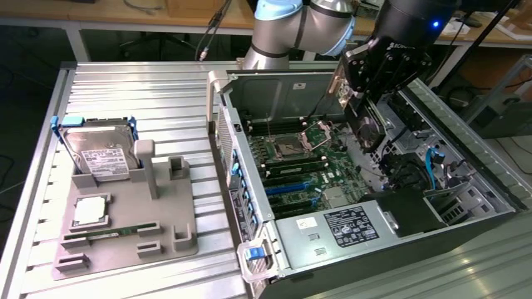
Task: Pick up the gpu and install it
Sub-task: 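Pick up the gpu and move the gpu toward the slot, then insert the gpu into the slot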
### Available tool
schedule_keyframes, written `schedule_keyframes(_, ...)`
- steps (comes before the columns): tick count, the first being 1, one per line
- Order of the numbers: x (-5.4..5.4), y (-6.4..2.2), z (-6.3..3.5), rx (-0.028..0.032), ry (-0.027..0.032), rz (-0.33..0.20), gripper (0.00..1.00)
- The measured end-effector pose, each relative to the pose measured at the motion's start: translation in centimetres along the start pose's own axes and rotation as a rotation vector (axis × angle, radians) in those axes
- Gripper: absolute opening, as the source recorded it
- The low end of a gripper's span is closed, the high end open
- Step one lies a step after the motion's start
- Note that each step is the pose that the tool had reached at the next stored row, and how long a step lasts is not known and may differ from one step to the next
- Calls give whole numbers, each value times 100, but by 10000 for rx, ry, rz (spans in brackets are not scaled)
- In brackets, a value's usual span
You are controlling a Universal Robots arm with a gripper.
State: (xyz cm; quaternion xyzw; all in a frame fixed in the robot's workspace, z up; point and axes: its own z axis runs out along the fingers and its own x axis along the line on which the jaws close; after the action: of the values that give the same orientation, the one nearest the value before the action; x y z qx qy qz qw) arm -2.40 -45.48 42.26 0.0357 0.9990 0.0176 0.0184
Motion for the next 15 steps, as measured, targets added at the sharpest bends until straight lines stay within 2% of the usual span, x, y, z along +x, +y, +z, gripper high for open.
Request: schedule_keyframes(15,0,0,0,-3,3,-74,27)
